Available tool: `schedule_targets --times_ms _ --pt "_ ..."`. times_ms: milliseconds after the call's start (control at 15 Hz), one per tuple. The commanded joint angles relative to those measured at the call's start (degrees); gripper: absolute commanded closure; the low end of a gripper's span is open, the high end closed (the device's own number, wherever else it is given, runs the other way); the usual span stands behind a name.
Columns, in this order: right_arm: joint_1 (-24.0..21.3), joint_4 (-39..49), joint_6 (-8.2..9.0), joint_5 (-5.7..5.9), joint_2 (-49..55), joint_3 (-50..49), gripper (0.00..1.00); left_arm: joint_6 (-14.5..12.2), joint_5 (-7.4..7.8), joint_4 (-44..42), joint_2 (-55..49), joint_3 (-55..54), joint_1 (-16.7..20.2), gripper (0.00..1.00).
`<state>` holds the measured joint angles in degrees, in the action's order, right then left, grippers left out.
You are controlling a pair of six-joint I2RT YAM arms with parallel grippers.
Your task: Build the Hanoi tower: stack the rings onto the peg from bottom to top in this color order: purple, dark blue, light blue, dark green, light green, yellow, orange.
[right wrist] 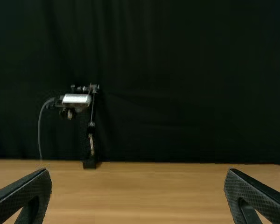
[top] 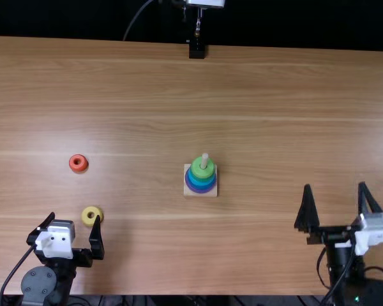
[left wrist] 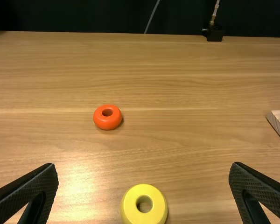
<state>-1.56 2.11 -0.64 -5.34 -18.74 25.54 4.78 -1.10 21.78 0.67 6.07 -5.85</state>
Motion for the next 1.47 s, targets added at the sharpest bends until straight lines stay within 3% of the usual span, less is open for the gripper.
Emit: schedule_targets --times_ms 0,333,533,733,1000,1400 --pt "-0.5 -2.0 -2.31 -2.36 4.7 -4.8 0.00 0.1 0.05 4.6 -0.7 -6.1 0.7 0.00" --pt "-1.9 -4.9 -2.20 -2.14 16.9 -18.5 0.00 0.1 0.15 4.6 -0.7 -6.1 0.7 0.00" --pt "-1.7 -5.0 -1.57 -1.09 18.7 -22.4 0.00 0.1 0.05 4.6 -0.7 -6.1 0.7 0.00" --pt "-1.6 -5.9 -1.57 5.13 18.7 -24.7 0.00 0.1 0.15 4.6 -0.7 -6.1 0.7 0.00" --pt "-1.5 -15.4 -1.46 5.13 18.7 -24.7 0.00 0.1 0.05 4.6 -0.7 -6.1 0.7 0.00" --pt "-1.5 -17.6 -2.10 5.13 18.7 -24.7 0.00 0.1 0.05 4.6 -0.7 -6.1 0.7 0.00"
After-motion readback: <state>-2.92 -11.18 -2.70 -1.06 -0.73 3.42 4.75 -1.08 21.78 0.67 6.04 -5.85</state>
